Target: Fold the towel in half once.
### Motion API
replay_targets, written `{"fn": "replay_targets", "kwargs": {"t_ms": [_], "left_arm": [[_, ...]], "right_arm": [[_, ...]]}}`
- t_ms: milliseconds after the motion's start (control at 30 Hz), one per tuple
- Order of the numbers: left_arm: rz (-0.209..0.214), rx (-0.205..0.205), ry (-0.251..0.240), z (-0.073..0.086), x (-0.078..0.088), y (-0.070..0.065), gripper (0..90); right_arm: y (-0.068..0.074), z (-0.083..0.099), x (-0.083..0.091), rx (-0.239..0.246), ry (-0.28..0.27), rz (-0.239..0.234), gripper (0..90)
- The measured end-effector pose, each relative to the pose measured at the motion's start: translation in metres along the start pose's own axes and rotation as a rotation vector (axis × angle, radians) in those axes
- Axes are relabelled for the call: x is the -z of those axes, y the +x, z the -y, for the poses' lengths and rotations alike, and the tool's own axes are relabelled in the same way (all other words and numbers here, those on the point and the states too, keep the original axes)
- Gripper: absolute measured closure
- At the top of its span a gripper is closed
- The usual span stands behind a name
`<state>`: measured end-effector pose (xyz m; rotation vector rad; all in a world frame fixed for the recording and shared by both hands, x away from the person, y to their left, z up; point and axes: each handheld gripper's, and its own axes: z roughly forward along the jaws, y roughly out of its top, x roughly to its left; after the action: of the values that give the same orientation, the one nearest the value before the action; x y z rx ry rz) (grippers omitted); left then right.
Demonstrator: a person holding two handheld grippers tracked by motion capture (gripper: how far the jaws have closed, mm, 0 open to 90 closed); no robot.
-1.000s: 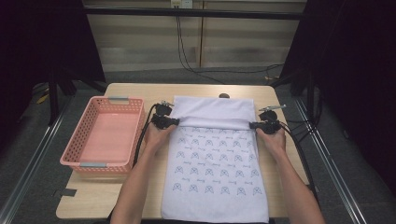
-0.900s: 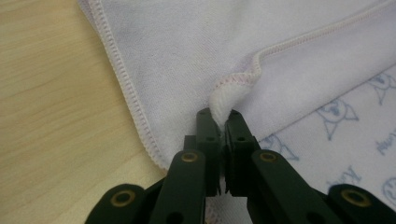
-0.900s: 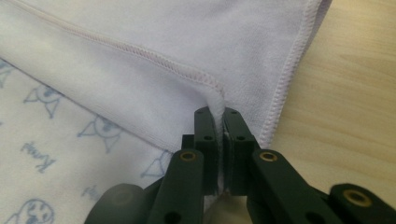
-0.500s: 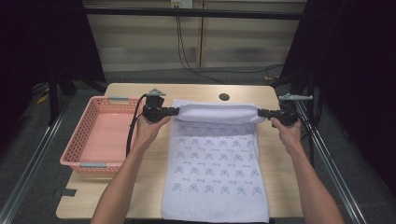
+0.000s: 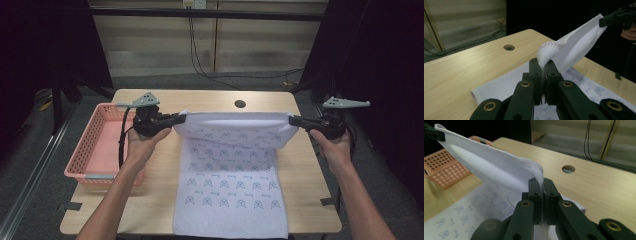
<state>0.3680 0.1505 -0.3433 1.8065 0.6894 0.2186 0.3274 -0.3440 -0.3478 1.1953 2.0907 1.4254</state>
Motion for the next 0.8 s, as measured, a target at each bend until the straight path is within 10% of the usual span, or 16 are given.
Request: {"fn": "replay_targets", "kwargs": {"t_ms": [167,433,800], "left_arm": [[0.019,-0.032,-0.001,0.006,0.019,-0.020,86.7],[0.077,0.000,0.116,0.082,0.028,-0.053,86.1],[0.146,0.035,0.326,0.161,0.030,-0.078,83.4]], "right_arm": [[0.020,0.005,0.025,0.030,-0.043,-0.032,87.1],[0.041,0.064,0.040,0.009,-0.005,-0.082,87.0],[0.081,0.161,0.056,0.018,0.203,-0.100,85.4]]}}
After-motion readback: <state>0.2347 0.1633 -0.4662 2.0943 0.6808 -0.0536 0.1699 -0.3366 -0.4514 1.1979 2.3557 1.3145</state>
